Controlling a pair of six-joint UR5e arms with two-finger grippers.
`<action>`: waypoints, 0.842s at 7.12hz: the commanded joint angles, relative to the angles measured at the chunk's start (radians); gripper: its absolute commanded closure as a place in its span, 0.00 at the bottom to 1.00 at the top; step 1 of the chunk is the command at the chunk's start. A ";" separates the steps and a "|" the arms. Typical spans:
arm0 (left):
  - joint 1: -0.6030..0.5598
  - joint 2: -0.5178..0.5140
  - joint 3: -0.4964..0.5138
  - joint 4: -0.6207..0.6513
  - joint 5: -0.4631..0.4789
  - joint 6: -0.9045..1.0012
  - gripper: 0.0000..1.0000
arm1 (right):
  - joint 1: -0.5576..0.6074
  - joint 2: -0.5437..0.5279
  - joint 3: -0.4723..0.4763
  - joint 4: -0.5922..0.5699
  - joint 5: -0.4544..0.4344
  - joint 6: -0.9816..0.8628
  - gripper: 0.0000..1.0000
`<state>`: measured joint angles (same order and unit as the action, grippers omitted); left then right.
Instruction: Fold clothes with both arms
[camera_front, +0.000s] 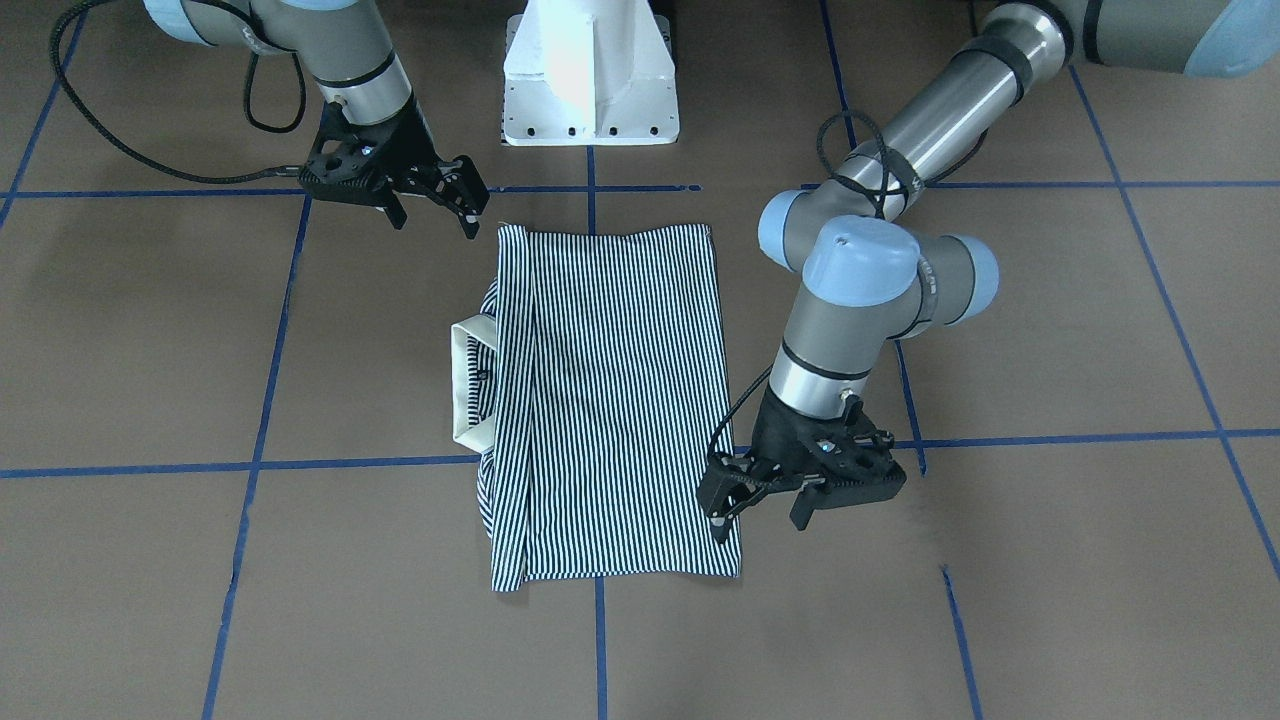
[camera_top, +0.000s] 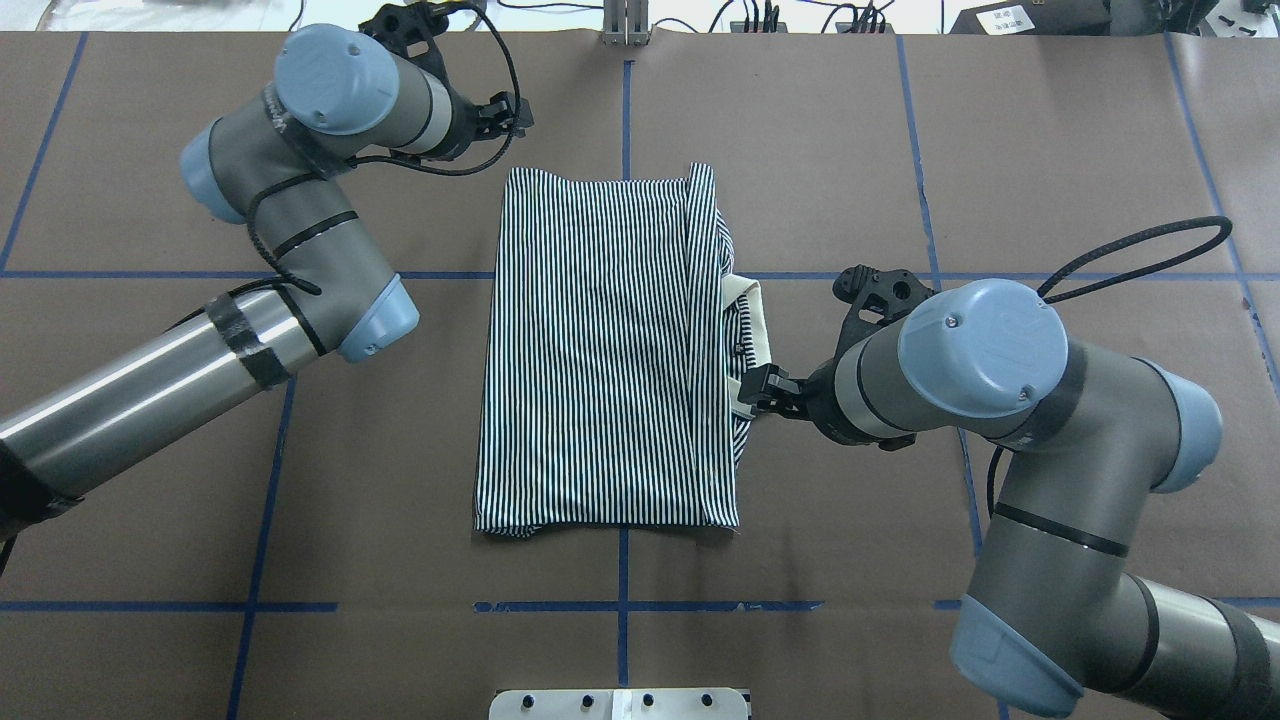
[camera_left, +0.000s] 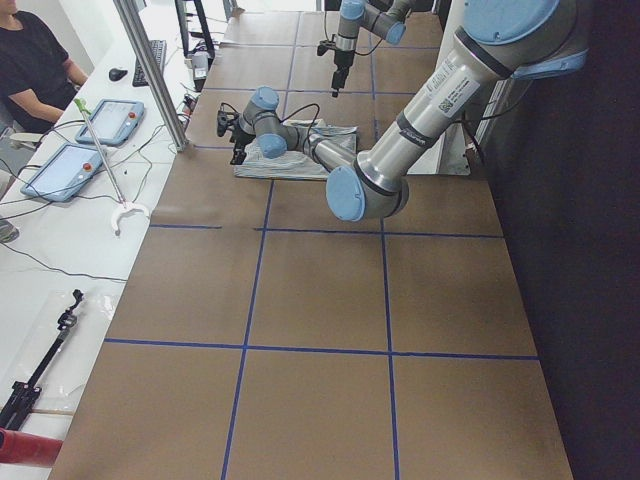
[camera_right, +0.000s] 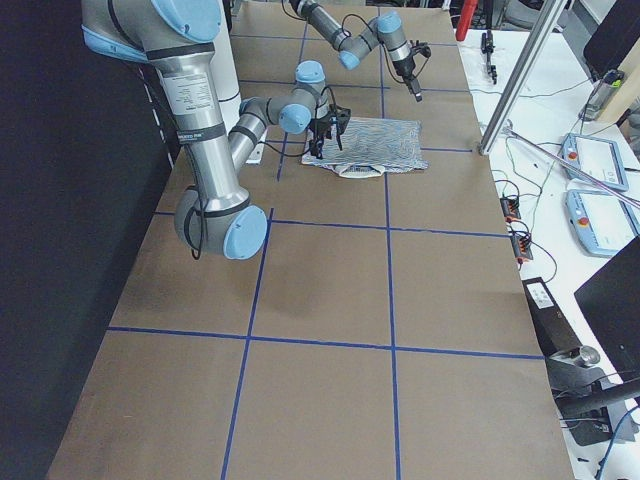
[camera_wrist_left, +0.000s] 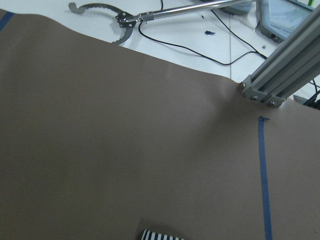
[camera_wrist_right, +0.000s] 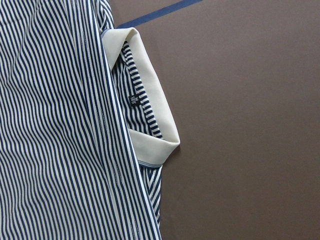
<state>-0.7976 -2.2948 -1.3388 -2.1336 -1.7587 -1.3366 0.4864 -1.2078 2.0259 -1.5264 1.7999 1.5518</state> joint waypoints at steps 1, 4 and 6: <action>0.006 0.125 -0.280 0.189 -0.033 0.004 0.00 | -0.029 0.087 -0.070 -0.096 -0.028 -0.092 0.00; 0.049 0.238 -0.493 0.273 -0.042 0.007 0.00 | -0.095 0.253 -0.208 -0.224 -0.073 -0.189 0.00; 0.061 0.242 -0.490 0.273 -0.042 0.007 0.00 | -0.135 0.281 -0.287 -0.225 -0.076 -0.338 0.00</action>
<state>-0.7450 -2.0589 -1.8223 -1.8632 -1.8008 -1.3300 0.3734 -0.9518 1.7939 -1.7473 1.7264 1.2856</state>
